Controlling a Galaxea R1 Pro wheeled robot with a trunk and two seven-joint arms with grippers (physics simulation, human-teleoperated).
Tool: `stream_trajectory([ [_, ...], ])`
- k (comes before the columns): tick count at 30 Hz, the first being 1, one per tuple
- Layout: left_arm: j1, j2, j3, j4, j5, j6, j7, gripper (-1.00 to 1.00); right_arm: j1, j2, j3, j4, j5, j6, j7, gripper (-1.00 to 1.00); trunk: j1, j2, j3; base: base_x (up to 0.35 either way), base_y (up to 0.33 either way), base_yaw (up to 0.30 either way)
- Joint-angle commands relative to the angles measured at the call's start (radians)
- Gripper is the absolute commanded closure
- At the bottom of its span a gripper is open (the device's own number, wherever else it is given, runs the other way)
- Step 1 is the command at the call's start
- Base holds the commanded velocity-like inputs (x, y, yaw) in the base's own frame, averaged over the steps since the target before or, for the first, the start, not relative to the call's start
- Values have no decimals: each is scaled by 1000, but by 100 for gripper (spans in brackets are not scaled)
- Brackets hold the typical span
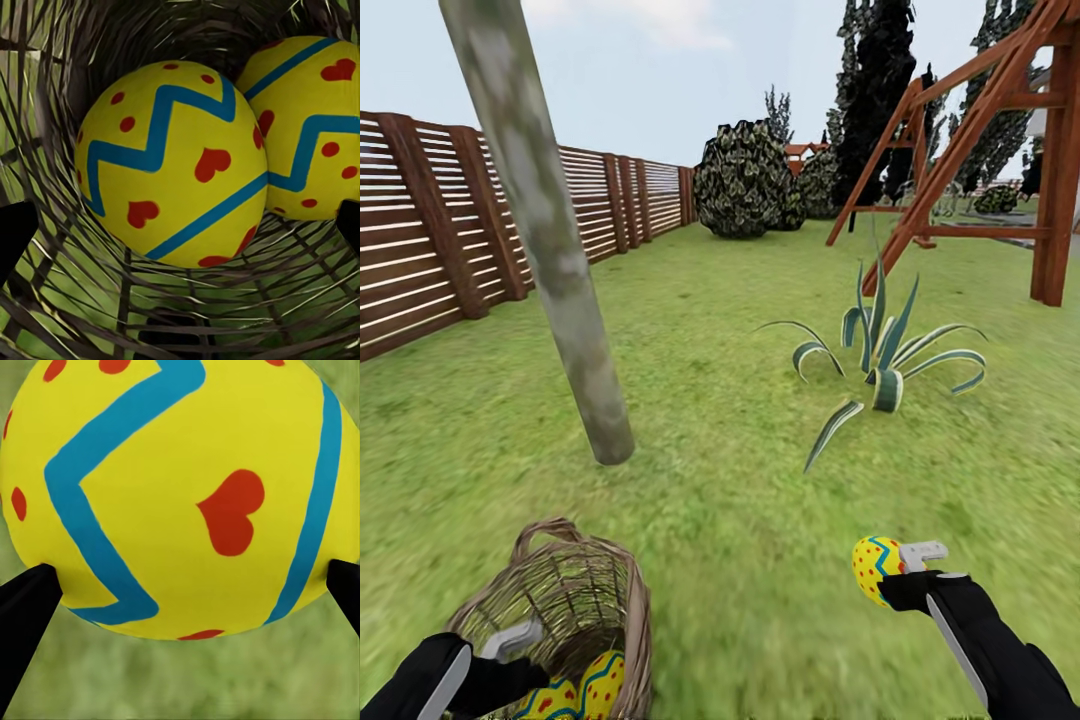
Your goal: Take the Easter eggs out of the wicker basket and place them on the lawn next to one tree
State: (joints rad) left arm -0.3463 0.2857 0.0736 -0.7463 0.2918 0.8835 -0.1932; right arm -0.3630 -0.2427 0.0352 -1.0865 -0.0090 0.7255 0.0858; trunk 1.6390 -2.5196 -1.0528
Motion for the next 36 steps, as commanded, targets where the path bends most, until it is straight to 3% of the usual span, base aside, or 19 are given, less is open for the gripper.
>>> stream_trajectory([
  [1,0,0,3,-1,-7,4,-8,-100,-1,0,2,-1,0,5,2,100,0,-1,-5,0,0,0],
  [13,0,-2,4,-1,-6,3,-8,-100,-1,-1,2,-1,0,5,2,100,0,-1,-5,138,0,0],
  [36,0,0,6,0,-5,3,-8,-100,-1,-1,2,-1,0,5,2,100,11,-6,-94,1,0,0],
])
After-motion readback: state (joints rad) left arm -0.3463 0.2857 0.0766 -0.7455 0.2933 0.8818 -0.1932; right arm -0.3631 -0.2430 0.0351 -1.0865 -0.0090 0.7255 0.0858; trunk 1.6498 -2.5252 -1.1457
